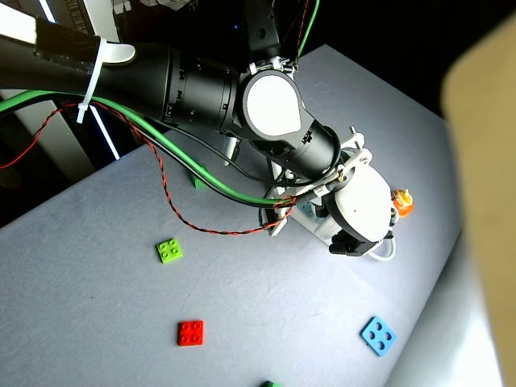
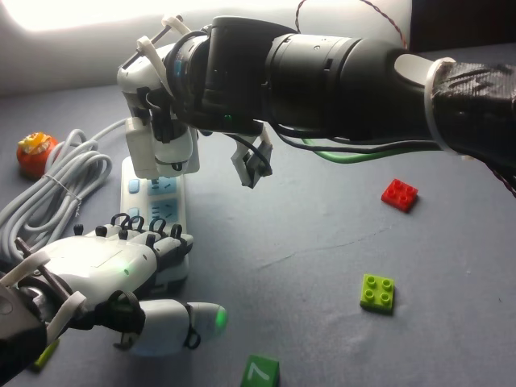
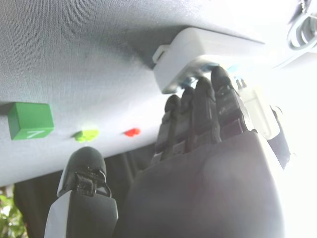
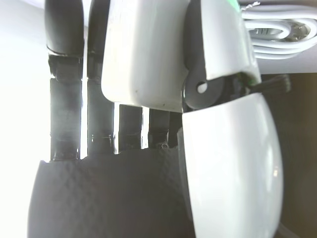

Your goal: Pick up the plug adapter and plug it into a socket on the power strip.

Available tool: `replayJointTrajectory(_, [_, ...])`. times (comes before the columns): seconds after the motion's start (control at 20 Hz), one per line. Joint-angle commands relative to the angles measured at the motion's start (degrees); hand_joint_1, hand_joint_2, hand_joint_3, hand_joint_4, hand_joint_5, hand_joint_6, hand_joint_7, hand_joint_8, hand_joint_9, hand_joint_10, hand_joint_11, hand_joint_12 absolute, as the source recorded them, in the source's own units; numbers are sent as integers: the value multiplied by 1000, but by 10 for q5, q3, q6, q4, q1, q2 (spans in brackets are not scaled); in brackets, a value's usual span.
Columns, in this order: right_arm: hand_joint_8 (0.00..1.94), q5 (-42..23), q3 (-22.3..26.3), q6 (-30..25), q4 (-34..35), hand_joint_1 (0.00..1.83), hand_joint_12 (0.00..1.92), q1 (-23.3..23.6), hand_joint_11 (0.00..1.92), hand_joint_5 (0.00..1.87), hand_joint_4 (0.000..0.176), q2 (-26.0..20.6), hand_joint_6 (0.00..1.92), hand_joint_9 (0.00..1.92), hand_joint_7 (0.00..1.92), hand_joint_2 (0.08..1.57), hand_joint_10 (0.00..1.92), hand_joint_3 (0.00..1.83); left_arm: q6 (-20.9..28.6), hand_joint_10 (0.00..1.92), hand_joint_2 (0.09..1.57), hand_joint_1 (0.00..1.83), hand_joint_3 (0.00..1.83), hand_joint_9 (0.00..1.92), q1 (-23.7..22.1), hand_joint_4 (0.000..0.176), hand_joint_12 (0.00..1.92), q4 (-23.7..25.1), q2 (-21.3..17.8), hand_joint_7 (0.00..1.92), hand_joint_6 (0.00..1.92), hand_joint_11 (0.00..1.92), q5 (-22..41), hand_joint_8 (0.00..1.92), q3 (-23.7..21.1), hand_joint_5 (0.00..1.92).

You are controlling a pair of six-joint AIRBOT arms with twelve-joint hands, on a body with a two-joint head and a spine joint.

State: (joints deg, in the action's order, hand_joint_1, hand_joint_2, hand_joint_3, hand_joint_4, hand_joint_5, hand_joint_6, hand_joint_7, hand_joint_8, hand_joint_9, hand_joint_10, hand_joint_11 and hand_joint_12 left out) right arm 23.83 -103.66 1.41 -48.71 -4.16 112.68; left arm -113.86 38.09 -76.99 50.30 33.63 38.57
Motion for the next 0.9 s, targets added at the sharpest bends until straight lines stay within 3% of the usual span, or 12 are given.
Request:
replayJointTrajectory(0.0, [736, -32, -1, 2, -19, 1403, 931, 8, 964, 1094, 0, -3, 604, 1188, 1175, 1022, 809, 1, 6, 4, 1176, 0, 0, 110, 3, 0, 431, -6, -1, 81, 4, 0, -5, 3, 2, 80])
replayJointTrajectory(0.85, [735, -14, 12, 7, -19, 1400, 949, 3, 985, 1069, 0, -6, 662, 1192, 1167, 1026, 798, 1, 7, 1, 1181, 0, 1, 97, 0, 0, 352, -6, -1, 76, 2, 0, -5, 0, 2, 67])
